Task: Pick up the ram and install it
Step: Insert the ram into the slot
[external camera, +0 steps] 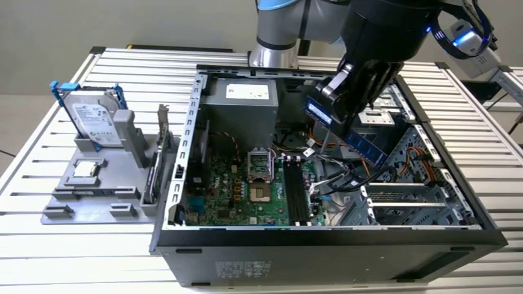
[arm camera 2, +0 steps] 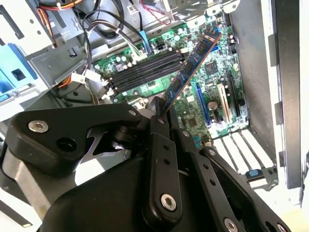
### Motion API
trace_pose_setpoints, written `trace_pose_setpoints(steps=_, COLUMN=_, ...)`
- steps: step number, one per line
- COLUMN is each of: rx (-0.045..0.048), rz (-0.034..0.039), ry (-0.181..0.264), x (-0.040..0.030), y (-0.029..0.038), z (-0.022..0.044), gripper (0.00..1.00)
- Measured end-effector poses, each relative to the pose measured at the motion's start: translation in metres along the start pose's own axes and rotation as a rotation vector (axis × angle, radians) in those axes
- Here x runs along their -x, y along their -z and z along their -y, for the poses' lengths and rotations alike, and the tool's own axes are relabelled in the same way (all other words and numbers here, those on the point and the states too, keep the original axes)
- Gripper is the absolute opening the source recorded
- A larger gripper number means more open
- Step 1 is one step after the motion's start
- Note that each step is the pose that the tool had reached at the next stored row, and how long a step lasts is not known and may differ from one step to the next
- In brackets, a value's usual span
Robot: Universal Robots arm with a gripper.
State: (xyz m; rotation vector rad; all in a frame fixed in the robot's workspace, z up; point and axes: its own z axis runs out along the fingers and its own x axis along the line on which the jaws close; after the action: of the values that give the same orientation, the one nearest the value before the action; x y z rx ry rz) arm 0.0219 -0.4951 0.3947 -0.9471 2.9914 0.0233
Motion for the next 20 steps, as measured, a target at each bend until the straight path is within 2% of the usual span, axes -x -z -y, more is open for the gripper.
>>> trace_pose_setpoints(steps=20, rx=-0.0010, rz=0.0016, ry=-0.121, x=0.0000, y=0.0000, z=0.0000, gripper=0.00)
